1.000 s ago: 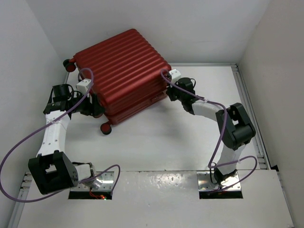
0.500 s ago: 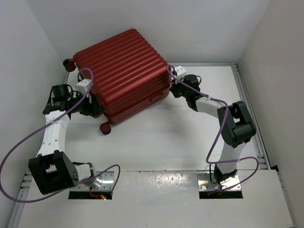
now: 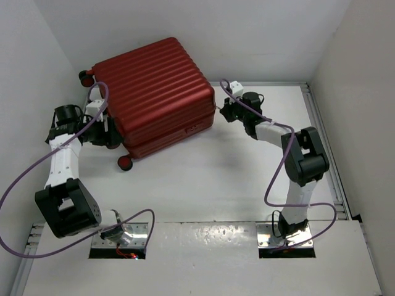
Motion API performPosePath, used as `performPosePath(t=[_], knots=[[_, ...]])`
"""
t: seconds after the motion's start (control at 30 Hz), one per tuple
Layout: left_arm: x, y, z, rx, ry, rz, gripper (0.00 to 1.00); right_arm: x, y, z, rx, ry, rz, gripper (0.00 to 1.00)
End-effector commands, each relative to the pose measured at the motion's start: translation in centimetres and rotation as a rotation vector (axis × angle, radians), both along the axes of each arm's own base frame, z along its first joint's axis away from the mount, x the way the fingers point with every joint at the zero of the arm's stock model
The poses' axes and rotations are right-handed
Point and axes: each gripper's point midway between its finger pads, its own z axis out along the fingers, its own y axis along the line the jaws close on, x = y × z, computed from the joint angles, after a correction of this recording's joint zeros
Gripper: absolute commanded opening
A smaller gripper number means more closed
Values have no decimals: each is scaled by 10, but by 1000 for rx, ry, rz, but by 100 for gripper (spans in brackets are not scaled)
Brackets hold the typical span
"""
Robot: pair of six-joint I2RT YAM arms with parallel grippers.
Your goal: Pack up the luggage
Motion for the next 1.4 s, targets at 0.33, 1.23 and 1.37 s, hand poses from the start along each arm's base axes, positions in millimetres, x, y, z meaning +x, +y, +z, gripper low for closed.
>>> performPosePath(t=[0.33, 1.23, 1.37], knots=[[-3, 139, -66, 347, 237, 482, 0, 98, -29, 54, 90, -254, -151, 0], [75, 124, -90, 304, 218, 533, 0, 217, -8, 66, 353, -615, -137, 0], [88, 125, -87, 298, 199, 552, 0, 226, 3, 45, 360, -634, -110, 0]])
